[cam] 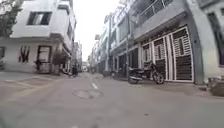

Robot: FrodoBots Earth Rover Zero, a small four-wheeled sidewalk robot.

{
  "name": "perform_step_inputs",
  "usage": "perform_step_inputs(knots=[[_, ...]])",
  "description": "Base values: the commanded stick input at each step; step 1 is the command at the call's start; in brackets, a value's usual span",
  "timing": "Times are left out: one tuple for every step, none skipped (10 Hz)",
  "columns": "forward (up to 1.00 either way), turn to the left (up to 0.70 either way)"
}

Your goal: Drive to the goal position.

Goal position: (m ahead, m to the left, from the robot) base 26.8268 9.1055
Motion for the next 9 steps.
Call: perform_step_inputs(knots=[[1.00,0.00],[1.00,0.40],[1.00,0.40],[1.00,0.40],[1.00,0.40],[1.00,0.40],[1.00,0.40],[1.00,0.21],[1.00,0.00]])
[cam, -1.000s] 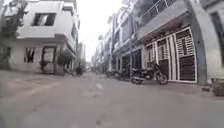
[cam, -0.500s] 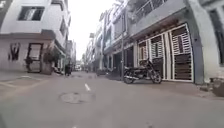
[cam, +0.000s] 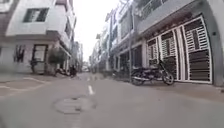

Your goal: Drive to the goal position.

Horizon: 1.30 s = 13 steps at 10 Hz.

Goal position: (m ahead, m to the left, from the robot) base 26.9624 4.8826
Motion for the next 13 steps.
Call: perform_step_inputs(knots=[[1.00,0.00],[1.00,0.00],[1.00,0.00],[1.00,0.00],[1.00,0.00],[1.00,0.00],[1.00,0.00],[1.00,0.00],[1.00,0.00],[1.00,0.00],[1.00,0.00],[1.00,0.00],[1.00,0.00]])
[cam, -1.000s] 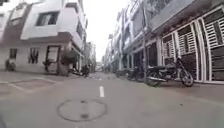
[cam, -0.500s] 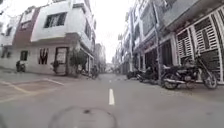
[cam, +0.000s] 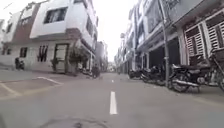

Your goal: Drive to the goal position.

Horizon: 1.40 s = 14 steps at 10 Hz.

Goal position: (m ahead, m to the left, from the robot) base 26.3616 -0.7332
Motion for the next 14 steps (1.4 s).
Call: perform_step_inputs(knots=[[1.00,0.00],[1.00,0.00],[1.00,0.00],[1.00,0.00],[1.00,0.00],[1.00,0.00],[1.00,0.00],[1.00,-0.13],[1.00,-0.30],[1.00,-0.40],[1.00,-0.40],[1.00,-0.40],[1.00,0.00],[1.00,0.00]])
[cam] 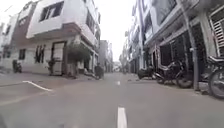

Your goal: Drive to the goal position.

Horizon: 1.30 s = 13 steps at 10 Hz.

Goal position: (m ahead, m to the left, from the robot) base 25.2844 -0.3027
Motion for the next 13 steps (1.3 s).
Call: perform_step_inputs(knots=[[1.00,0.00],[1.00,0.00],[1.00,0.00],[1.00,0.00],[1.00,0.00],[1.00,-0.27],[1.00,-0.40],[1.00,-0.40],[1.00,-0.40],[1.00,-0.40],[1.00,-0.40],[1.00,-0.40],[1.00,-0.40]])
